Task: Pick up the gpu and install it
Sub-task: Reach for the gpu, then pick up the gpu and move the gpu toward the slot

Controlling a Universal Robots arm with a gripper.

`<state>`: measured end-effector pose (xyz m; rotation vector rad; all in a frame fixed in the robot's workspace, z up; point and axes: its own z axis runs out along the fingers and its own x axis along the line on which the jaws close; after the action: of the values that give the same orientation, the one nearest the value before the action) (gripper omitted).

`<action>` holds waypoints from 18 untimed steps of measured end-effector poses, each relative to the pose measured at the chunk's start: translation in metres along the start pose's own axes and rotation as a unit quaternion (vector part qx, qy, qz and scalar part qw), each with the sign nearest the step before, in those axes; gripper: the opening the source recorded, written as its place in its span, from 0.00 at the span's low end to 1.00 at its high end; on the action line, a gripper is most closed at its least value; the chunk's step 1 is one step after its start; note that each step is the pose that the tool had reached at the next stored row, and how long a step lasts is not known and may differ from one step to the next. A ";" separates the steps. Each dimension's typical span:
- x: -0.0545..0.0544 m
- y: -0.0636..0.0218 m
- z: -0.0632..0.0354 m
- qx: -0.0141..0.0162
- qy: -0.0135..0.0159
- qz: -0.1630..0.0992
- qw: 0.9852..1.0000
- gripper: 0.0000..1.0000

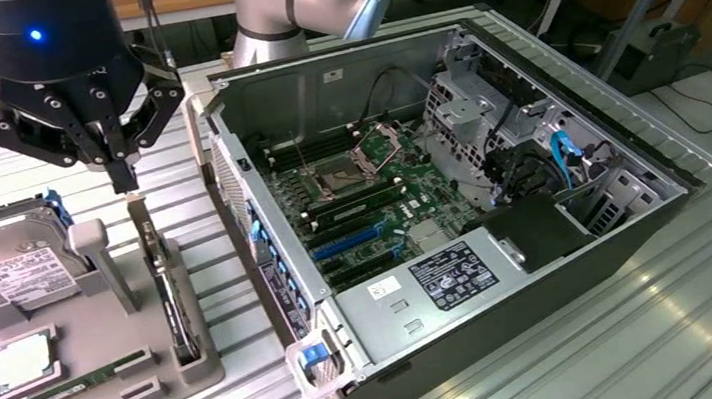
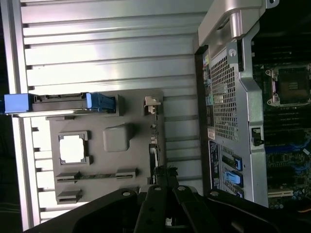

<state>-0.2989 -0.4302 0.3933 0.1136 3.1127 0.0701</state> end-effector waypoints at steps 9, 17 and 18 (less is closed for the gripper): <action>0.000 0.0000 0.0000 0.000 0.000 -0.003 1.000 0.11; 0.000 0.0000 0.0000 0.000 0.000 -0.005 1.000 0.11; 0.000 0.0000 0.0000 0.000 0.000 -0.005 1.000 0.11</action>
<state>-0.2989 -0.4302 0.3933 0.0972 3.1135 0.0703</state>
